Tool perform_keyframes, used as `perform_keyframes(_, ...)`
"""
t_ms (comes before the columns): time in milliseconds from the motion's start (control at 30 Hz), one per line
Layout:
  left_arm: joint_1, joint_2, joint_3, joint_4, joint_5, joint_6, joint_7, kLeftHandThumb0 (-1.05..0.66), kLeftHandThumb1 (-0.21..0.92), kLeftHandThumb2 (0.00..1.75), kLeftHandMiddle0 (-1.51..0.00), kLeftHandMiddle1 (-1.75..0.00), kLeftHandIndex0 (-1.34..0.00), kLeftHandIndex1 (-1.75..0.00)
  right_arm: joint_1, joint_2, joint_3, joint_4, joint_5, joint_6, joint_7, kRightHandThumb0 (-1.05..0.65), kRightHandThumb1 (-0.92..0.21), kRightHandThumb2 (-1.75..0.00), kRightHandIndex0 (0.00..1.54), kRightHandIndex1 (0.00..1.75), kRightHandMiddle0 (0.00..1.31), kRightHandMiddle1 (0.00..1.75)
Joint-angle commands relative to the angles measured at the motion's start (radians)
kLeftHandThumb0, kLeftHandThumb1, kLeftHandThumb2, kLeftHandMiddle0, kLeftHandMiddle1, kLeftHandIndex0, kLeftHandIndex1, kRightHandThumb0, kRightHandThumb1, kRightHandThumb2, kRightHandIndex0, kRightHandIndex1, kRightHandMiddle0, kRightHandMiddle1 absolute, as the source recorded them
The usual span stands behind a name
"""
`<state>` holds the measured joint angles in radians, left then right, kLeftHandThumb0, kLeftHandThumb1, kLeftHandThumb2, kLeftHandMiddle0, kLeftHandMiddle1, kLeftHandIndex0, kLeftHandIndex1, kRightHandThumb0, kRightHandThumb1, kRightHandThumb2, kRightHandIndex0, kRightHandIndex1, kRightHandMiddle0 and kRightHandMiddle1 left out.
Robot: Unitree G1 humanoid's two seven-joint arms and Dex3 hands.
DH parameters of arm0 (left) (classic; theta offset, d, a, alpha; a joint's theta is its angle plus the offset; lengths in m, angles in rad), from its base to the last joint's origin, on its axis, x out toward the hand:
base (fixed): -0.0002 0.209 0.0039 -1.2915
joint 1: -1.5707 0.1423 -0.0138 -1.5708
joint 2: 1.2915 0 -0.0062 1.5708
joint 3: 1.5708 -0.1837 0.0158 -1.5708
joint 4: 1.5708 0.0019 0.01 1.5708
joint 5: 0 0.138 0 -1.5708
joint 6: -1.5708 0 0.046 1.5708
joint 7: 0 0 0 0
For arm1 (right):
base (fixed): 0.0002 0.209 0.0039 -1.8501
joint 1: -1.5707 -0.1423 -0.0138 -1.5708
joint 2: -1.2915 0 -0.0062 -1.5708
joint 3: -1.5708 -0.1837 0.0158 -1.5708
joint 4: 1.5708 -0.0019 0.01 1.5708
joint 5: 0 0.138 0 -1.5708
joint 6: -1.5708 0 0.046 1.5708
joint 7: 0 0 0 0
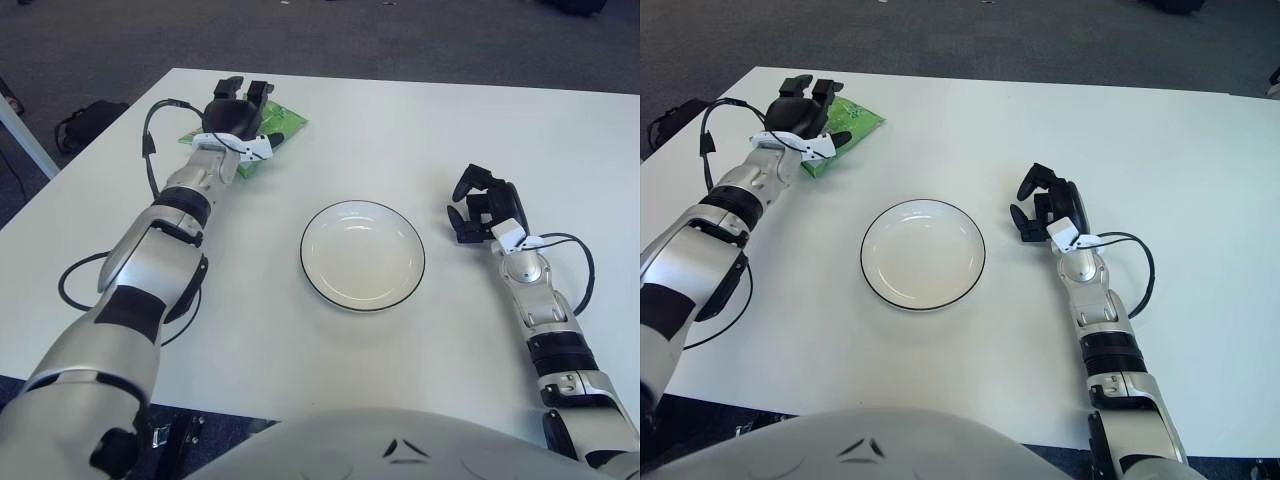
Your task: Put the snack into the plate.
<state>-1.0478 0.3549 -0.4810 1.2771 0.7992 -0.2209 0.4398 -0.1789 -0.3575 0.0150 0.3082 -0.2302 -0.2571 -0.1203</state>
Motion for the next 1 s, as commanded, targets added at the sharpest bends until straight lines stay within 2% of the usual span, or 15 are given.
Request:
perform_keyframes(0, -0.038, -0.028, -0.025, 0.031, 0.009, 0.045, -0.030, -0.91, 0.92, 1.10, 0.00, -0.25, 0.00, -0.61, 0.086, 0.012, 0.034, 0.099, -0.029, 0.051, 0.032, -0.53, -0.20, -1.46, 1.32, 1.75, 0.71, 1.75)
perform_keyframes(367, -0.056, -0.088, -0.061, 0.079, -0.001, 0.149, -0.141, -0.93, 0.92, 1.13, -0.01, -0.23, 0.00, -0.57, 0.086, 0.005, 0.044, 0.109, -0.033, 0.037, 0.035, -0.52, -0.22, -1.44, 1.32, 1.75, 0.70, 1.75)
perform_keyframes(733, -0.041, -0.089, -0.076, 0.096, -0.004, 0.194, -0.238, -0.94, 0.92, 1.17, -0.02, -0.22, 0.00, -0.57, 0.092, 0.003, 0.049, 0.105, -0.030, 0.032, 0.048, -0.52, -0.22, -1.43, 1.31, 1.75, 0.70, 1.75)
perform_keyframes(967, -0.032, -0.074, -0.077, 0.093, -0.010, 0.187, -0.275, -0.91, 0.92, 1.18, -0.07, -0.24, 0.00, -0.57, 0.098, 0.001, 0.056, 0.092, -0.042, 0.036, 0.045, -0.52, -0.22, -1.43, 1.31, 1.75, 0.69, 1.75)
